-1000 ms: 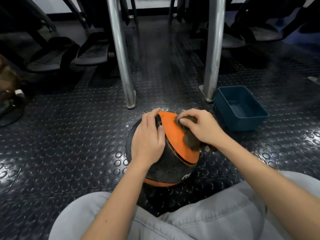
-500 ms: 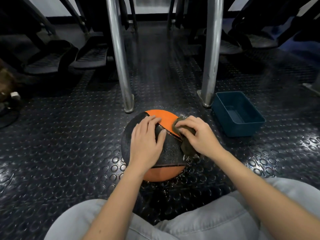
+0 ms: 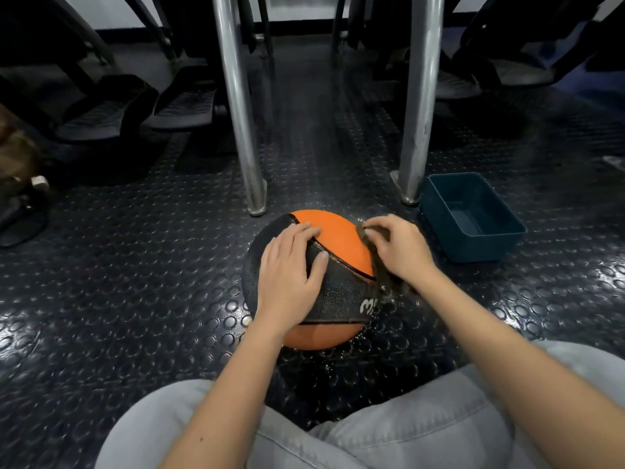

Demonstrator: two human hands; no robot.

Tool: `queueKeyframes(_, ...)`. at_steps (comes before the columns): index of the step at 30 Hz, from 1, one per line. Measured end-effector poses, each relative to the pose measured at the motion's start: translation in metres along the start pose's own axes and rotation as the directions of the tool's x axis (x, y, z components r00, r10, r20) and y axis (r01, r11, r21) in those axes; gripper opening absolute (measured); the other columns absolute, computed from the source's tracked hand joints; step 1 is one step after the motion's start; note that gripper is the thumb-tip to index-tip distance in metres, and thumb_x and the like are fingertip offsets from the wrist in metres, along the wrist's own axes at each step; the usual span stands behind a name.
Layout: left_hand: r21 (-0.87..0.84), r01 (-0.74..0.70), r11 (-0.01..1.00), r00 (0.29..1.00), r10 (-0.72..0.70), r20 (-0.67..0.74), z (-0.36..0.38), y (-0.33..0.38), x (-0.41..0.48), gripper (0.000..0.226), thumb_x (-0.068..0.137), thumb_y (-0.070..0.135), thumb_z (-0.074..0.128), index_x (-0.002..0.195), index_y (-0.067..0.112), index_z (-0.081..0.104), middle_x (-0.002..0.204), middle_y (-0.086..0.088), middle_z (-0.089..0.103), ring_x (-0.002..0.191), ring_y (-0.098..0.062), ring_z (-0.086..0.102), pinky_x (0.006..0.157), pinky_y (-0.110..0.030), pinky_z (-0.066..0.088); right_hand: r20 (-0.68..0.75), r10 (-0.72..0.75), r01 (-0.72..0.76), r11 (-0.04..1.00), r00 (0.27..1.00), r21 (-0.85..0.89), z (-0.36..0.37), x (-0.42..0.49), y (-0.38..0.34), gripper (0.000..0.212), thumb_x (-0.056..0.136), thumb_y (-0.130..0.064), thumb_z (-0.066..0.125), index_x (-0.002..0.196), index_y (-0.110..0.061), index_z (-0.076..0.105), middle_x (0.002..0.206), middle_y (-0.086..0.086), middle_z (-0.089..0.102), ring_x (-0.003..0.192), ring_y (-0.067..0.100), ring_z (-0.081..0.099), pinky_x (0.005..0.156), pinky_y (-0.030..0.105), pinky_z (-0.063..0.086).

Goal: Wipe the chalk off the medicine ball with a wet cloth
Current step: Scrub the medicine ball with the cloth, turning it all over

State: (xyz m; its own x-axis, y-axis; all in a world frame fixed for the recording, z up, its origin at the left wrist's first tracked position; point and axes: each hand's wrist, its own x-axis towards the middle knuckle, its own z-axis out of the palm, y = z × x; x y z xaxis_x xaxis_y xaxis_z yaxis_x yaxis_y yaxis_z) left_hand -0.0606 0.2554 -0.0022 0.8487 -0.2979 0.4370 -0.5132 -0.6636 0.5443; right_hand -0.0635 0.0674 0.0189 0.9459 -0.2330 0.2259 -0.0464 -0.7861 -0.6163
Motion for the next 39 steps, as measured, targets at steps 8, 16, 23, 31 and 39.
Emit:
queueKeyframes(8, -0.021, -0.005, 1.0, 1.0, 0.005, -0.018, 0.0, -0.009, -0.001, 0.052, 0.092, 0.041, 0.029, 0.13, 0.015, 0.052, 0.138, 0.001, 0.048, 0.129, -0.015, 0.038, 0.11, -0.046, 0.028, 0.019, -0.292, 0.293, 0.954, 0.956, -0.061, 0.009, -0.02, -0.033, 0.018, 0.094, -0.024, 0.054, 0.103, -0.021, 0.068, 0.103, -0.001, 0.064, 0.096, 0.021, 0.052, 0.084, 0.036, 0.044)
queueKeyframes(16, 0.017, -0.028, 0.999, 0.998, 0.029, -0.05, 0.003, -0.005, 0.0, 0.047, 0.094, 0.037, 0.03, 0.126, 0.015, 0.055, 0.134, 0.002, 0.051, 0.125, -0.013, 0.04, 0.109, -0.04, 0.029, -0.099, -0.222, 0.225, 0.974, 0.97, 0.026, 0.013, -0.031, -0.03, 0.015, 0.092, -0.024, 0.055, 0.098, -0.022, 0.069, 0.1, -0.004, 0.066, 0.093, 0.019, 0.055, 0.082, 0.033, 0.043)
queueKeyframes(23, -0.105, -0.012, 0.994, 1.0, 0.009, -0.027, -0.006, -0.015, 0.008, 0.05, 0.089, 0.043, 0.032, 0.125, 0.02, 0.057, 0.133, 0.008, 0.051, 0.123, -0.006, 0.04, 0.103, -0.024, 0.023, -0.052, 0.054, -0.051, 0.997, 0.997, 0.055, 0.011, -0.013, 0.011, 0.019, 0.094, -0.02, 0.054, 0.108, -0.016, 0.067, 0.11, 0.0, 0.065, 0.105, 0.019, 0.057, 0.085, 0.025, 0.038)
queueKeyframes(31, -0.107, -0.021, 0.994, 0.999, 0.017, -0.046, -0.006, -0.016, 0.004, 0.047, 0.089, 0.04, 0.034, 0.123, 0.019, 0.058, 0.13, 0.006, 0.053, 0.121, -0.008, 0.043, 0.103, -0.028, 0.029, -0.113, -0.388, 0.4, 0.91, 0.915, 0.107, 0.024, -0.042, -0.022, 0.022, 0.09, -0.027, 0.05, 0.097, -0.015, 0.068, 0.094, -0.002, 0.063, 0.085, 0.022, 0.054, 0.082, 0.026, 0.039)
queueKeyframes(39, -0.093, -0.014, 0.996, 0.999, 0.009, -0.048, -0.007, -0.014, 0.003, 0.05, 0.09, 0.041, 0.03, 0.126, 0.019, 0.056, 0.132, 0.008, 0.05, 0.123, -0.005, 0.04, 0.104, -0.023, 0.024, -0.108, 0.222, -0.199, 0.961, 0.969, 0.193, 0.025, -0.026, 0.034, 0.015, 0.093, -0.016, 0.054, 0.103, -0.016, 0.066, 0.108, 0.0, 0.065, 0.106, 0.02, 0.058, 0.084, 0.024, 0.038)
